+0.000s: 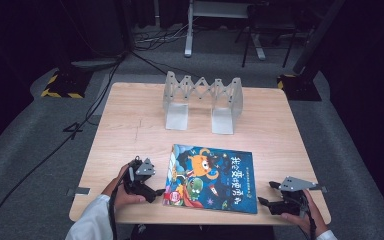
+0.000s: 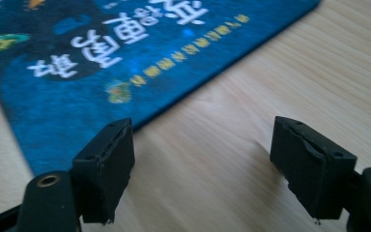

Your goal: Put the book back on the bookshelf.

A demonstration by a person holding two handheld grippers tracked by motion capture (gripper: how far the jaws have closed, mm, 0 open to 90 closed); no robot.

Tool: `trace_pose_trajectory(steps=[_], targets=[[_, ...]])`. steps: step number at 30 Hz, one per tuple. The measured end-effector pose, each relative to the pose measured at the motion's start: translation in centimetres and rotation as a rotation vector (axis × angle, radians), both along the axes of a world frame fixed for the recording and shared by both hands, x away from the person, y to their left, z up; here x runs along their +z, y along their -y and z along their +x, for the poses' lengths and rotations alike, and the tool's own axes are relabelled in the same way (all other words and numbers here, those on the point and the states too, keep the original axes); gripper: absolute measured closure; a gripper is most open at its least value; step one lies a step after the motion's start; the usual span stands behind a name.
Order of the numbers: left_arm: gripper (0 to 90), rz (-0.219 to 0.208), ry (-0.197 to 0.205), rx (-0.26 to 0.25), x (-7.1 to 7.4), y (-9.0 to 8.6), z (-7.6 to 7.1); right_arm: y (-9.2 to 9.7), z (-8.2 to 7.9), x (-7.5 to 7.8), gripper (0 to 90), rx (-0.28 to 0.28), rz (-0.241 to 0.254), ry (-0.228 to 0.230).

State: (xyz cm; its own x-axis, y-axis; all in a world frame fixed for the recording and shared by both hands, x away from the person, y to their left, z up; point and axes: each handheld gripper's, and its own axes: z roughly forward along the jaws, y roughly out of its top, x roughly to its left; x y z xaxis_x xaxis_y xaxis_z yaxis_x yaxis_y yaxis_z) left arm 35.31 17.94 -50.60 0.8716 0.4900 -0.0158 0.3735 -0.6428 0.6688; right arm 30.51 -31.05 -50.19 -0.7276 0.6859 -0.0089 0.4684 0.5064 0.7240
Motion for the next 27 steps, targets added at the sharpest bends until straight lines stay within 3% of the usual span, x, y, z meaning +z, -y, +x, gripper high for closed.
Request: trace_pose_trajectory(steps=[5,13,19,21,27], targets=[[1.7,0.000,0.001,0.008,0.0,0.1,-0.1,-0.5,-0.1,0.0,24.4,-0.012,0.004,0.002],[1.7,0.007,0.003,0.008,0.0,0.3,-0.6,-0.4,1.3,-0.1,24.0,-0.068,0.003,0.007],[1.7,0.001,0.001,0.001,0.0,0.6,-1.1,-0.6,3.6,0.1,25.2,-0.116,-0.003,-0.001],[1.0,0.005,-0.001,-0.014,0.0,0.7,-1.2,-1.0,5.2,0.1,26.3,-0.156,-0.003,-0.003],[0.2,0.005,-0.006,-0.020,0.0,1.1,-1.7,-1.7,7.7,0.1,27.5,-0.190,-0.004,0.002]])
